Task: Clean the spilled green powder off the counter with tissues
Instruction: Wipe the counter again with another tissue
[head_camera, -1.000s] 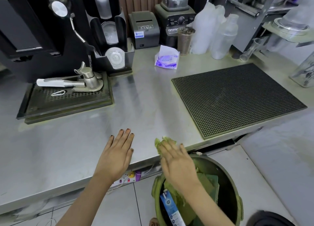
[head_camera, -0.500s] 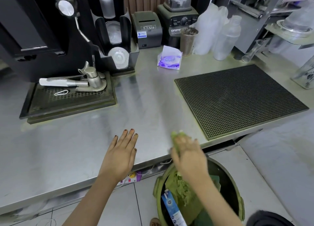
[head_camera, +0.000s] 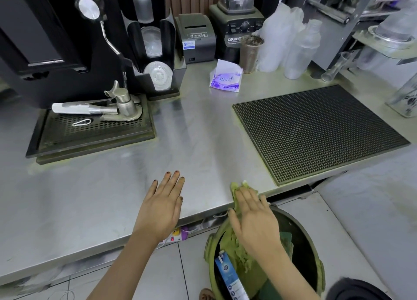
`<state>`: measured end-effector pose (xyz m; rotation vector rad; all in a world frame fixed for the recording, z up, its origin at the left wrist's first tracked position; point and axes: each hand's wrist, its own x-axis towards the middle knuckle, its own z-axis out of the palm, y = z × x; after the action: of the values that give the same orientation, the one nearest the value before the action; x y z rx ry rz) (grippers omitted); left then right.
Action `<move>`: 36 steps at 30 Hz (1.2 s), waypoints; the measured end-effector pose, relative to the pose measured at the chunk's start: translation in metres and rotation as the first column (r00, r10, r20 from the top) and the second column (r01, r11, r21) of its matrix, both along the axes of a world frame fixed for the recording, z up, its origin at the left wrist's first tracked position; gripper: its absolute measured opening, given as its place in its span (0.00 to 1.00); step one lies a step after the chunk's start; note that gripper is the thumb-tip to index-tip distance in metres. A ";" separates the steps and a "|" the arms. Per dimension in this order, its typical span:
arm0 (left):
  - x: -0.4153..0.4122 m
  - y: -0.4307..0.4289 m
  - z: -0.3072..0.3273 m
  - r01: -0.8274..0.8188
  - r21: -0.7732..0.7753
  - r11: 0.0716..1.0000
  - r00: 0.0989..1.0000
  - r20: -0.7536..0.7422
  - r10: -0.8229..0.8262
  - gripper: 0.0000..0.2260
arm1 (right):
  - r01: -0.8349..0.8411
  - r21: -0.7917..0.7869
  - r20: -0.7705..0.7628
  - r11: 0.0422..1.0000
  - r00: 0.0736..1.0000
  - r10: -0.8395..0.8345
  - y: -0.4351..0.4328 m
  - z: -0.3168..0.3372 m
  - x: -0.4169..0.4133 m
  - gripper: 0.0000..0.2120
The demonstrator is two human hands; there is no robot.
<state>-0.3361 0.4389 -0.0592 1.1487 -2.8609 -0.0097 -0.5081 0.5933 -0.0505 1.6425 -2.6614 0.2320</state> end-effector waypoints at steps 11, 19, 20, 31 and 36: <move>0.000 -0.001 0.003 0.008 -0.004 1.000 1.000 0.000 -0.008 0.21 | 0.068 0.112 0.136 0.991 0.987 -0.083 -0.227 0.005 -0.097 0.30; 0.000 0.000 0.004 0.009 0.017 1.000 1.000 -0.007 -0.008 0.21 | -0.014 -0.005 0.122 1.000 0.992 0.014 -0.107 0.000 -0.071 0.37; 0.000 0.000 0.004 0.008 0.023 1.000 1.000 -0.005 -0.008 0.21 | -0.034 0.007 0.089 0.999 0.995 0.034 -0.081 0.002 -0.063 0.38; 0.001 -0.001 0.001 0.003 0.037 0.999 1.000 -0.008 -0.003 0.21 | 0.053 0.177 0.096 0.983 0.993 -0.071 -0.230 0.010 -0.113 0.35; 0.001 -0.001 0.000 0.000 0.049 0.999 1.000 -0.012 0.001 0.25 | -0.028 0.166 0.039 0.986 0.999 0.021 -0.268 0.011 -0.138 0.29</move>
<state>-0.3355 0.4377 -0.0588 1.1539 -2.8656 -0.0873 -0.6460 0.3257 -0.0392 1.7324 -2.7573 0.0406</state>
